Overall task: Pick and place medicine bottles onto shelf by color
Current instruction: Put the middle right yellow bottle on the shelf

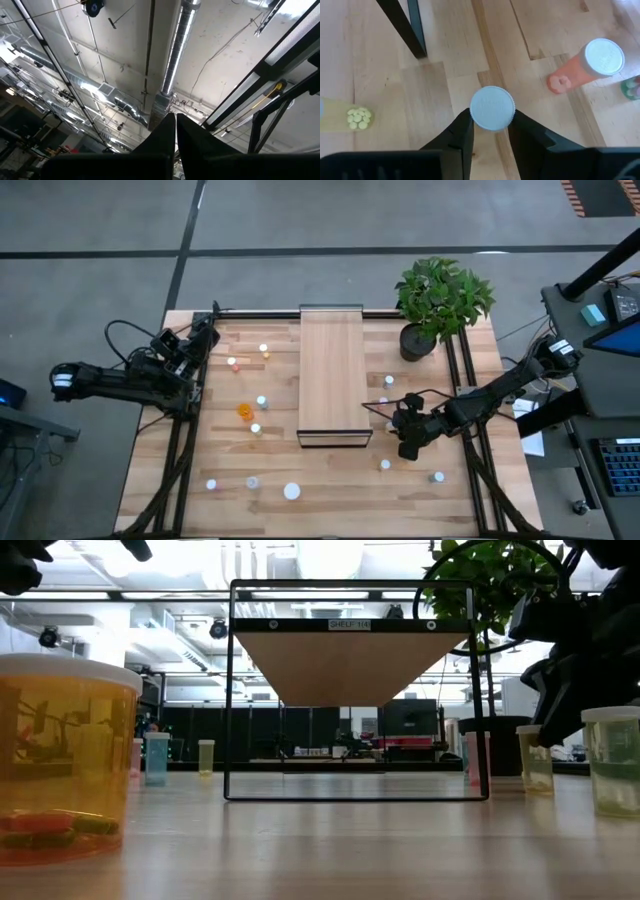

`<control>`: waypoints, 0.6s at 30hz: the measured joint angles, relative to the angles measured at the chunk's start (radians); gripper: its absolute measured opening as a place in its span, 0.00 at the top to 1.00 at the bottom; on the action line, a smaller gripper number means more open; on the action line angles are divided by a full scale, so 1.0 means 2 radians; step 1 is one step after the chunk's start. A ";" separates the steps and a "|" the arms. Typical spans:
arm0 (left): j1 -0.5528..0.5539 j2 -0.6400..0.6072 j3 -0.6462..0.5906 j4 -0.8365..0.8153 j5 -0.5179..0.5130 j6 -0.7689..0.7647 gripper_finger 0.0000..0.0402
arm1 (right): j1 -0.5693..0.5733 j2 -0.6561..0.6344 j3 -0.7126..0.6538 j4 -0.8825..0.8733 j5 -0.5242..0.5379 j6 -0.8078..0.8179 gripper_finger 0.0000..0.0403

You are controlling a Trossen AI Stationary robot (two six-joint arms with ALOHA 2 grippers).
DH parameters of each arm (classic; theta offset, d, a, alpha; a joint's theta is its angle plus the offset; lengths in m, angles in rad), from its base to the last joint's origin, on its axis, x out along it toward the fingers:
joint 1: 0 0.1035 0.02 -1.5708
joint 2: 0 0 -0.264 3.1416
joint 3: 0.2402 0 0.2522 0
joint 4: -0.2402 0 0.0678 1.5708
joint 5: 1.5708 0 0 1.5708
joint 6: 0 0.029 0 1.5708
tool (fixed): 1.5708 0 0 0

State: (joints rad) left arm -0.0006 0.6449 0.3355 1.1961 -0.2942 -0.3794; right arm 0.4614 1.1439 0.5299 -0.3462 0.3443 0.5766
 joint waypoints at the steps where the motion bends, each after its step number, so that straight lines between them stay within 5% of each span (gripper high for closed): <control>1: 0.000 0.000 0.000 0.000 0.000 0.000 1.00 | 0.000 0.000 0.000 0.000 0.000 0.000 0.75; 12: 0.000 -0.001 0.000 0.000 0.000 0.000 1.00 | 0.000 -0.024 0.010 -0.012 0.007 -0.001 0.76; 18: 0.000 0.000 0.000 0.000 -0.001 -0.001 1.00 | -0.002 -0.075 0.092 -0.133 -0.003 0.029 0.76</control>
State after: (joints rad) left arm -0.0002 0.6456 0.3355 1.1961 -0.2966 -0.3805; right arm 0.4576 0.9947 0.7147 -0.6125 0.3392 0.6345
